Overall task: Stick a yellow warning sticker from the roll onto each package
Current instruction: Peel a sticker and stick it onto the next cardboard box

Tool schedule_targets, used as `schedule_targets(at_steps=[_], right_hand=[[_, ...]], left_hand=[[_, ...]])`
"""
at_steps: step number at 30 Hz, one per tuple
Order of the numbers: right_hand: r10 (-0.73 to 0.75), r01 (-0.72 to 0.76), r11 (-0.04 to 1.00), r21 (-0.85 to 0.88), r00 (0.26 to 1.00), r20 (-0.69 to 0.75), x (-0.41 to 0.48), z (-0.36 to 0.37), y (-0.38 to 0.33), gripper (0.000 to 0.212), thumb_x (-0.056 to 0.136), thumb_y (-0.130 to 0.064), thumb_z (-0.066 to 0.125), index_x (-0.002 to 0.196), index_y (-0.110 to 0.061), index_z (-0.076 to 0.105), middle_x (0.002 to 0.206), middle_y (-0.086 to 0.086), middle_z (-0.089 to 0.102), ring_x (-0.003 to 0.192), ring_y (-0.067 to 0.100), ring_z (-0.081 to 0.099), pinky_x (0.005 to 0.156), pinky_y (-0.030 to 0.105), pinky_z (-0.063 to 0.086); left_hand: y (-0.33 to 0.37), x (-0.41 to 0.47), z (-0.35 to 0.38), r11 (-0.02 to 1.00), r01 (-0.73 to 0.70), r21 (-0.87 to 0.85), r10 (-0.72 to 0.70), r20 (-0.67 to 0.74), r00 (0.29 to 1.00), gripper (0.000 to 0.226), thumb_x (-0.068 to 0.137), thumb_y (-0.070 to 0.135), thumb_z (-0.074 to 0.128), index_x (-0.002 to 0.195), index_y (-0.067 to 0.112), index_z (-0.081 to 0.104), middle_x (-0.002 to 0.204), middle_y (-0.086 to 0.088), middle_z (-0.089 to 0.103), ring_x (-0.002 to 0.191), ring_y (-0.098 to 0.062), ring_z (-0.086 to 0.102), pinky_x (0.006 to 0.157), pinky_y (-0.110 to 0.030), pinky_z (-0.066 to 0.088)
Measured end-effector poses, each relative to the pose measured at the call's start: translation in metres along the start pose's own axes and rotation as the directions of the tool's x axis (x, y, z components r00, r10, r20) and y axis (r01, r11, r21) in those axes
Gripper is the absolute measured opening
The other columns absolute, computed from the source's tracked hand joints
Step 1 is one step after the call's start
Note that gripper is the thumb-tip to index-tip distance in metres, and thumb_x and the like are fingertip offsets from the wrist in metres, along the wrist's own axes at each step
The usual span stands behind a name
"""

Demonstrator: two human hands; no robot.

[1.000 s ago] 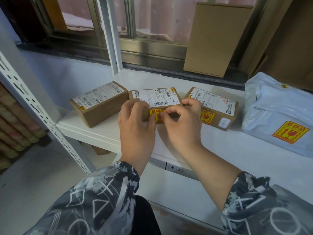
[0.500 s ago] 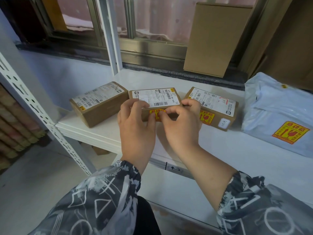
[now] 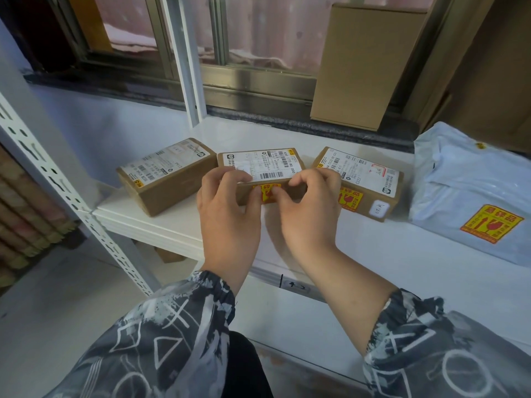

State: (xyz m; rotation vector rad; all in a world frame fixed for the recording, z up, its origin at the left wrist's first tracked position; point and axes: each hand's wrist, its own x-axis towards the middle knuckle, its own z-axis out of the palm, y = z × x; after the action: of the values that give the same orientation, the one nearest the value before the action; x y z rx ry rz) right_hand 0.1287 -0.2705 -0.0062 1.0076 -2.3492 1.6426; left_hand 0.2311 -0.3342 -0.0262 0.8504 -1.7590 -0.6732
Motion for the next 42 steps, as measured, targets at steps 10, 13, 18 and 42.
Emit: schedule_targets(at_steps=[10, 13, 18, 42], right_hand=[[-0.077, 0.077, 0.997, 0.012, 0.996, 0.052, 0.002, -0.004, 0.008, 0.033, 0.085, -0.006, 0.078, 0.109, -0.027, 0.070, 0.122, -0.004, 0.042, 0.115, 0.016, 0.054, 0.103, 0.018, 0.044], [-0.110, 0.116, 0.991, -0.063, 0.990, 0.093, 0.002, -0.003, 0.006, 0.048, 0.078, -0.013, 0.086, 0.120, -0.030, 0.070, 0.129, 0.002, 0.040, 0.123, 0.020, 0.047, 0.099, 0.005, 0.028], [-0.157, 0.170, 0.974, -0.148, 0.983, 0.094, 0.005, 0.003, 0.006, 0.056, 0.072, -0.015, 0.090, 0.122, -0.029, 0.068, 0.135, 0.008, 0.043, 0.124, 0.029, 0.041, 0.095, 0.015, 0.026], [-0.248, 0.256, 0.939, -0.231, 0.967, 0.062, 0.009, -0.004, 0.017, 0.044, 0.084, -0.016, 0.084, 0.126, -0.019, 0.072, 0.133, 0.011, 0.051, 0.121, 0.033, 0.048, 0.103, 0.024, 0.033]], left_hand=[[0.000, 0.011, -0.014, 0.994, -0.024, 0.110, 0.014, 0.089, 0.996, 0.026, 0.088, 0.027, 0.079, 0.110, 0.030, 0.066, 0.129, 0.007, 0.051, 0.124, -0.026, 0.050, 0.102, -0.045, 0.050], [0.004, 0.016, -0.018, 0.969, -0.061, 0.239, 0.022, 0.162, 0.986, 0.046, 0.080, 0.030, 0.086, 0.119, 0.033, 0.063, 0.133, 0.006, 0.046, 0.126, -0.027, 0.042, 0.101, -0.028, 0.036], [0.003, 0.021, -0.016, 0.927, -0.106, 0.360, 0.044, 0.176, 0.983, 0.059, 0.077, 0.028, 0.088, 0.129, 0.034, 0.060, 0.136, 0.002, 0.045, 0.124, -0.033, 0.040, 0.097, -0.029, 0.031], [-0.016, 0.020, -0.015, 0.957, -0.189, 0.219, 0.148, 0.189, 0.971, 0.047, 0.089, 0.010, 0.076, 0.134, 0.021, 0.066, 0.139, 0.000, 0.054, 0.128, -0.029, 0.054, 0.105, -0.044, 0.050]])
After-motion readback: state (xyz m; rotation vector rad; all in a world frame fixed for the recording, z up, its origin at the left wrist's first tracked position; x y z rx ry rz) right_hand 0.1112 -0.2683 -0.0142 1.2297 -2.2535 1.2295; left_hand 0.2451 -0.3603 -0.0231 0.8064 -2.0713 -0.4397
